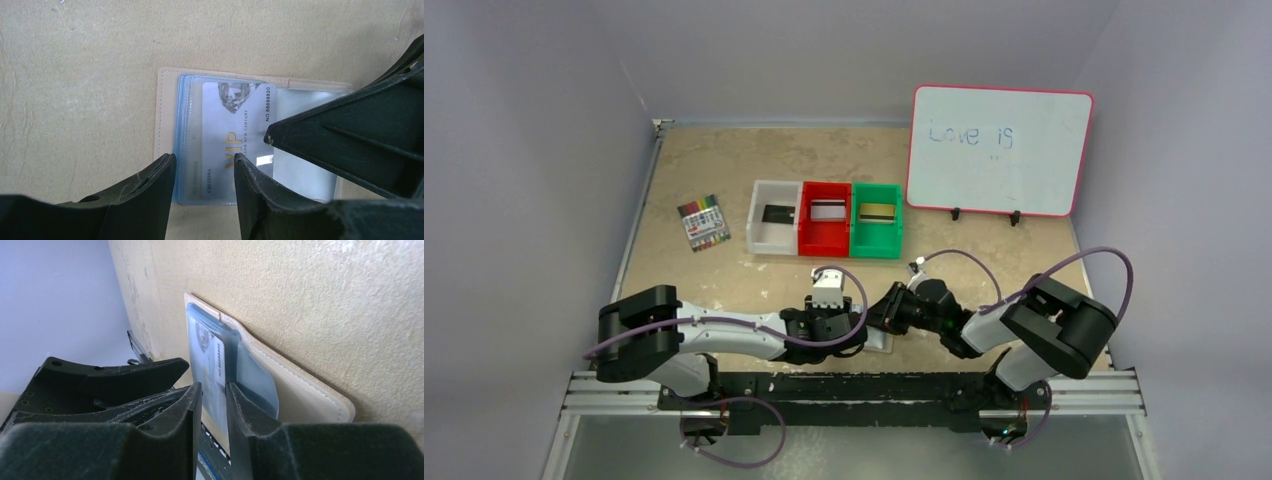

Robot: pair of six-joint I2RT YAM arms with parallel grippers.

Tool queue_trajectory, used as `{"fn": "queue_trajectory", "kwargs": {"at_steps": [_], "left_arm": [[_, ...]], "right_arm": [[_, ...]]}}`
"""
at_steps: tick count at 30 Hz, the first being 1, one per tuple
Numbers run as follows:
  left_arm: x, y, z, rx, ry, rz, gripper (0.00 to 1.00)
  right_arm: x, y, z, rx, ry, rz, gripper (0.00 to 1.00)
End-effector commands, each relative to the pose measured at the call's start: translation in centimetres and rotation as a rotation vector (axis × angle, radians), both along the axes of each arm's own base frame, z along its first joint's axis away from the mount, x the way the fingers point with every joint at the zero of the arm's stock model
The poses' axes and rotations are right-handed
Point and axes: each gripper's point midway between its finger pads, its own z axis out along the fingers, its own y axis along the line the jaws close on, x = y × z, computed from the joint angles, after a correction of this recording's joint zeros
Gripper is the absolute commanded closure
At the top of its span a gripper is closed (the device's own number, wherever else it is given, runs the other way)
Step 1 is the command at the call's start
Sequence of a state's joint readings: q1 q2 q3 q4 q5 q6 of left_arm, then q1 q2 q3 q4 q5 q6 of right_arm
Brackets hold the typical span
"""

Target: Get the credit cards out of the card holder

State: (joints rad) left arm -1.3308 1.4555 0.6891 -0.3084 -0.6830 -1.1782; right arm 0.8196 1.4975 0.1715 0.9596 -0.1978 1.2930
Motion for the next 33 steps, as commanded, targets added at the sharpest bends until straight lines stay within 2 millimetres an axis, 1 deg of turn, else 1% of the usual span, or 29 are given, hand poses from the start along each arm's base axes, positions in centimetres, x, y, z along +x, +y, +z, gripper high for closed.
{"fn": "queue_trajectory", "kwargs": {"at_steps": [1,2,7,10,15,23,27,30,31,33], "left_arm": [[0.2,-0.2,0.8,-0.039,-0.016,0.019,0.55],[0.2,-0.2,0.8,-0.038,-0.017,0.02,0.55],[0.3,-0.1,1.0,-0.041,-0.021,0.027,0.57],[0.4,0.4,1.1,-0.035,-0.03,0.041,0.57],[0.7,1.3,1.6,-0.041,-0.05,0.074,0.57],[0.9,1.5,2.1,-0.056,-0.065,0.093,0.57],[1.1,1.5,2.5,-0.07,-0.08,0.092,0.52],[1.3,1.0,2.9,-0.073,-0.091,0.075,0.46],[1.4,0.8,2.9,-0.062,-0.093,0.064,0.43],[1.6,0.6,2.7,-0.029,-0.087,0.044,0.42]], "right_arm": [[0.8,0.2,0.7,0.048,-0.014,-0.038,0.74],[0.7,0.3,0.7,0.054,-0.011,-0.03,0.76],[0.7,0.7,0.8,0.078,-0.018,-0.017,0.91],[0.6,0.7,0.6,0.073,-0.018,-0.013,1.0],[0.4,0.4,0.3,0.056,-0.018,-0.011,1.0],[-0.4,-0.4,-0.3,0.023,-0.008,0.004,1.0],[-0.7,-0.7,-0.4,0.007,-0.009,0.013,1.0],[-0.9,-0.8,-0.4,-0.001,-0.012,0.019,1.0],[-0.9,-0.8,-0.4,-0.001,-0.014,0.019,1.0],[-0.8,-0.8,-0.3,0.0,-0.016,0.017,1.0]]}}
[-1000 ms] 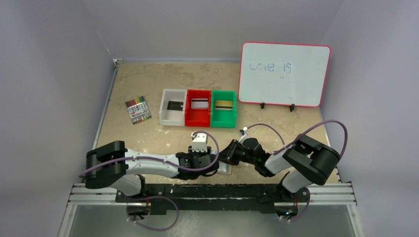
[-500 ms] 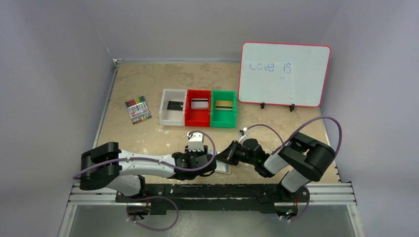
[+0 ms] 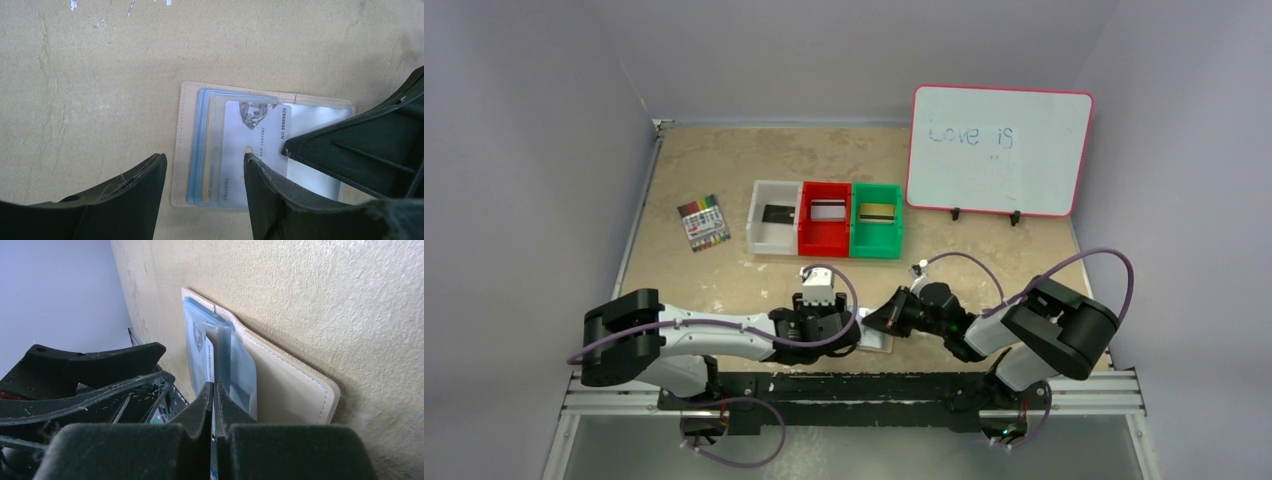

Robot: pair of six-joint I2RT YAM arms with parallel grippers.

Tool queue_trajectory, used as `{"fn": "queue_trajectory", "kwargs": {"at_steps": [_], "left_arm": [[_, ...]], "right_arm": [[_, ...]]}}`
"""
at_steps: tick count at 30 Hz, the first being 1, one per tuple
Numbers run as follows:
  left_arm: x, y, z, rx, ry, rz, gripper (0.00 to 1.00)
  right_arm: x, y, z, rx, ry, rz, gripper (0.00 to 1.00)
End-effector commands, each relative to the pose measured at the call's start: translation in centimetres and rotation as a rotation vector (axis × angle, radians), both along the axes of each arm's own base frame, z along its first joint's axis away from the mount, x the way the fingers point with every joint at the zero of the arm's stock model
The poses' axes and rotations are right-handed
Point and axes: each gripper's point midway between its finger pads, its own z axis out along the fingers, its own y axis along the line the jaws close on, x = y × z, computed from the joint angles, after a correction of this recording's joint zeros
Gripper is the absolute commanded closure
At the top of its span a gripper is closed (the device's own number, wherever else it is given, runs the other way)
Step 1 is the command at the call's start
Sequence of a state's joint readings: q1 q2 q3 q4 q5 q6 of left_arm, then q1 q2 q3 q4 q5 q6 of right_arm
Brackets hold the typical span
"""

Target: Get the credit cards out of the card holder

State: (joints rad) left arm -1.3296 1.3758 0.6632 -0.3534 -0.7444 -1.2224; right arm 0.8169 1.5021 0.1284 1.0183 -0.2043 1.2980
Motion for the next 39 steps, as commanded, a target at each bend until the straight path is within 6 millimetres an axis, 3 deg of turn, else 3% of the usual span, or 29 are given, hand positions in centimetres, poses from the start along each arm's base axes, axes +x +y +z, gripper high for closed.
{"fn": "queue_trajectory", "kwargs": {"at_steps": [1,14,23,39], "left_arm": [[1.2,-0.9,1.1,0.017,-0.037,-0.018,0.42],[0.6,-1.1,-2.3,0.122,0.052,-0.066,0.44],[0.7,2.3,-4.2,0.307,0.066,0.015,0.54],[0.7,1.8,-4.0,0.275,0.062,0.009,0.57]], "right_arm": [[-0.2,-0.2,0.0,-0.011,-0.016,0.015,1.0],[0.0,-0.3,0.0,-0.025,-0.021,0.015,1.0],[0.3,-1.0,-0.2,-0.073,-0.023,-0.016,1.0],[0.0,-2.5,-0.8,-0.096,0.009,-0.076,1.0]]}}
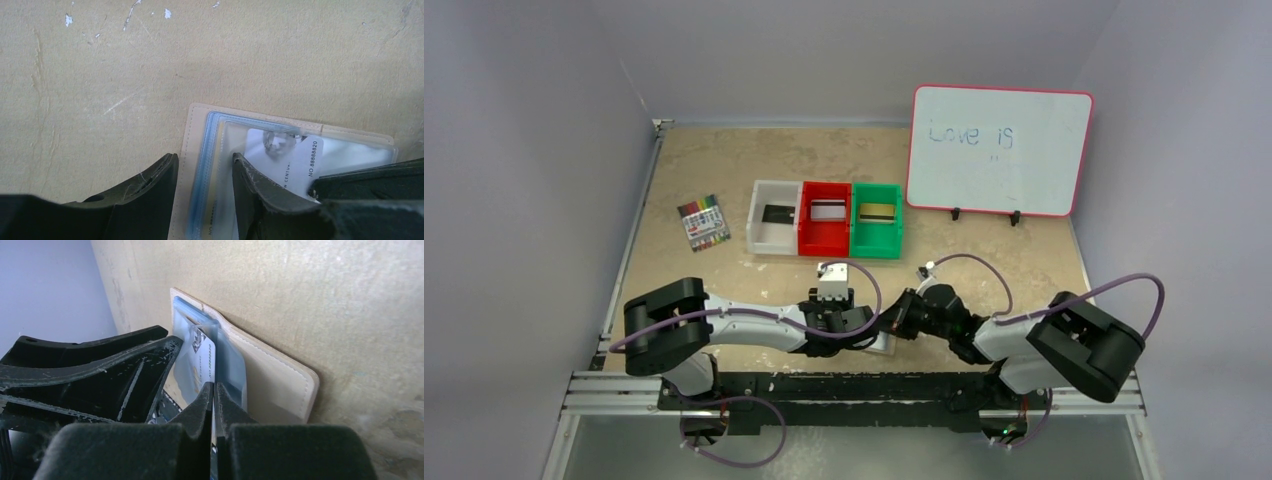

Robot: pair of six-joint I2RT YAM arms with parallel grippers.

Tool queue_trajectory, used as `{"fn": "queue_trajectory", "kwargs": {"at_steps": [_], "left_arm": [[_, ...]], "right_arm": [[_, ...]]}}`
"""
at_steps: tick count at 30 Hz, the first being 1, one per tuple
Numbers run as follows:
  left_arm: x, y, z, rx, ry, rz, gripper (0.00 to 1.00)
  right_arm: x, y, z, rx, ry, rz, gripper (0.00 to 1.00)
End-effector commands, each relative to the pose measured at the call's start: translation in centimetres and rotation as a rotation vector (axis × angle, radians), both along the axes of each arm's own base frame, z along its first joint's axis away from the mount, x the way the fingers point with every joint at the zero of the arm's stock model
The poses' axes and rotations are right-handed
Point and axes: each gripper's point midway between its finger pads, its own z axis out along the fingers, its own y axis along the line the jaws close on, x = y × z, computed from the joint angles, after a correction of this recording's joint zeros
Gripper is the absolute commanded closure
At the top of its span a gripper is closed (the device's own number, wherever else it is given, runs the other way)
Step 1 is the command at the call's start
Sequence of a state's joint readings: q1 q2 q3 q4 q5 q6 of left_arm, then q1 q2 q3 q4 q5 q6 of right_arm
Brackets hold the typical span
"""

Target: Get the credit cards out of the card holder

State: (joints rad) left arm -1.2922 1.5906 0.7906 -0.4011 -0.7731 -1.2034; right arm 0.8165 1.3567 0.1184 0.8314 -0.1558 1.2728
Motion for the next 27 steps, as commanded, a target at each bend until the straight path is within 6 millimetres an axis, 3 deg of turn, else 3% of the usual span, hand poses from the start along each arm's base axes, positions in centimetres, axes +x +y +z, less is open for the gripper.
{"fn": "queue_trajectory", "kwargs": {"at_steps": [1,9,21,27], "left_arm": [[-1.1,2.4,-1.6,0.116,0.057,-0.025,0.57],[-1.2,1.5,-1.3,0.082,0.056,-0.049,0.57],[-1.4,1.0,-1.3,0.069,0.065,-0.067,0.57],[-1.4,1.1,-1.3,0.071,0.062,-0.064,0.57]], "right_arm": [[0.1,-1.2,-0.7,-0.036,0.013,-0.052,1.0],[0.3,-1.9,0.0,-0.042,-0.006,-0.08,1.0],[0.5,-0.2,2.3,0.082,-0.034,-0.051,0.82],[0.7,0.3,2.6,0.107,-0.035,-0.046,0.8]]}}
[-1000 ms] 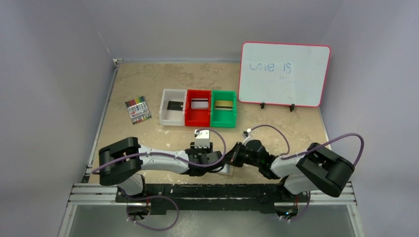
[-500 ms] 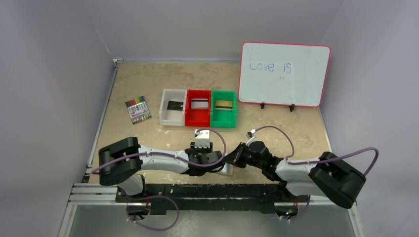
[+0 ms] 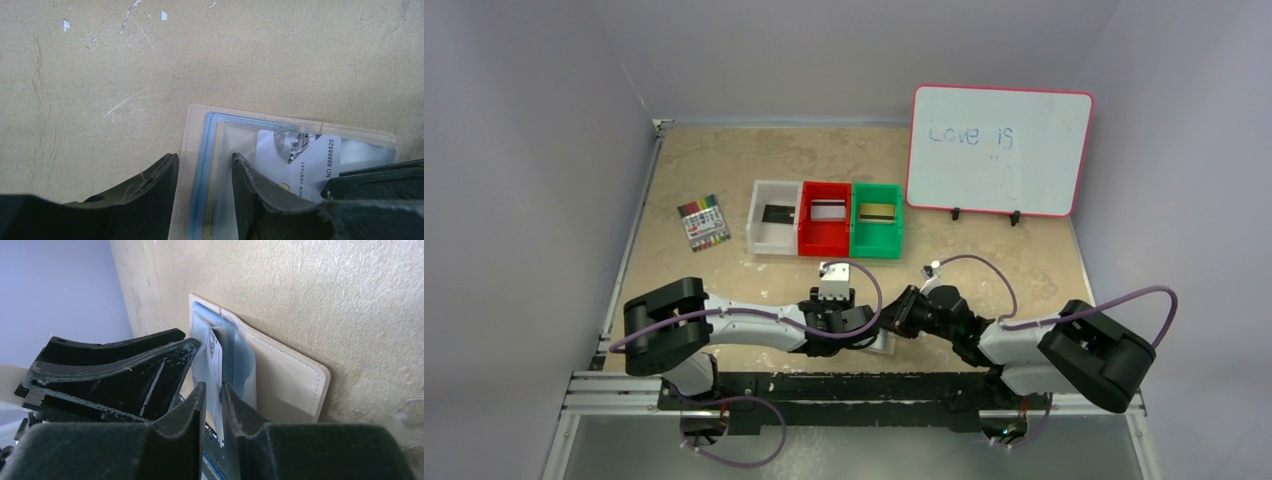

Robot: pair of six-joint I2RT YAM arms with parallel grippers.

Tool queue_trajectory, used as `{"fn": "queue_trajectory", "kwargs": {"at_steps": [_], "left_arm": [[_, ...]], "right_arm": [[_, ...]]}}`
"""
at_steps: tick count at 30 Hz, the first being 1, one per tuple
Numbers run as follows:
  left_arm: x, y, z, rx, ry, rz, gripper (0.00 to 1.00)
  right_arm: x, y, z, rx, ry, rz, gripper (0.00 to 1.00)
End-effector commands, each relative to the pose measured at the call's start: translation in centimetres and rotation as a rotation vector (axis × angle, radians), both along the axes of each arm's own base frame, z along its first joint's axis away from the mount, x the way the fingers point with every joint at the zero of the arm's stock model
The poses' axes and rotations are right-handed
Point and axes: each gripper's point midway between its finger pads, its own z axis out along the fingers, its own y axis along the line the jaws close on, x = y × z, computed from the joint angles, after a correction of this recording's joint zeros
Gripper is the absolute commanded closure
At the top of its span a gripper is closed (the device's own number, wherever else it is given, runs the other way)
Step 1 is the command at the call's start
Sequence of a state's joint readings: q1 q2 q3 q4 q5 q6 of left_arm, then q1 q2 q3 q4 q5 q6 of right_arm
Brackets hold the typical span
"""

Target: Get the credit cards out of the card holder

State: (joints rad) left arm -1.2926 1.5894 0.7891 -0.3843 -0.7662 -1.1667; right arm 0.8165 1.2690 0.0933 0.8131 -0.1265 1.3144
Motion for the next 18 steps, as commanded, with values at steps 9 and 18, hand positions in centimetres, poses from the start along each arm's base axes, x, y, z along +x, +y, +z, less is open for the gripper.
{"fn": "queue_trajectory", "kwargs": {"at_steps": [9,18], "left_arm": [[-1.4,1.4,-1.3,0.062,0.059,-0.028,0.58],[-1.1,1.9,-0.6,0.047,0.033,-0.005,0.58]], "right_arm": [[0.7,1.1,1.3,0.061,-0.03,0.016,0.89],[0.6,-0.5,1.2,-0.015,-0.047,-0.022,1.0]]}}
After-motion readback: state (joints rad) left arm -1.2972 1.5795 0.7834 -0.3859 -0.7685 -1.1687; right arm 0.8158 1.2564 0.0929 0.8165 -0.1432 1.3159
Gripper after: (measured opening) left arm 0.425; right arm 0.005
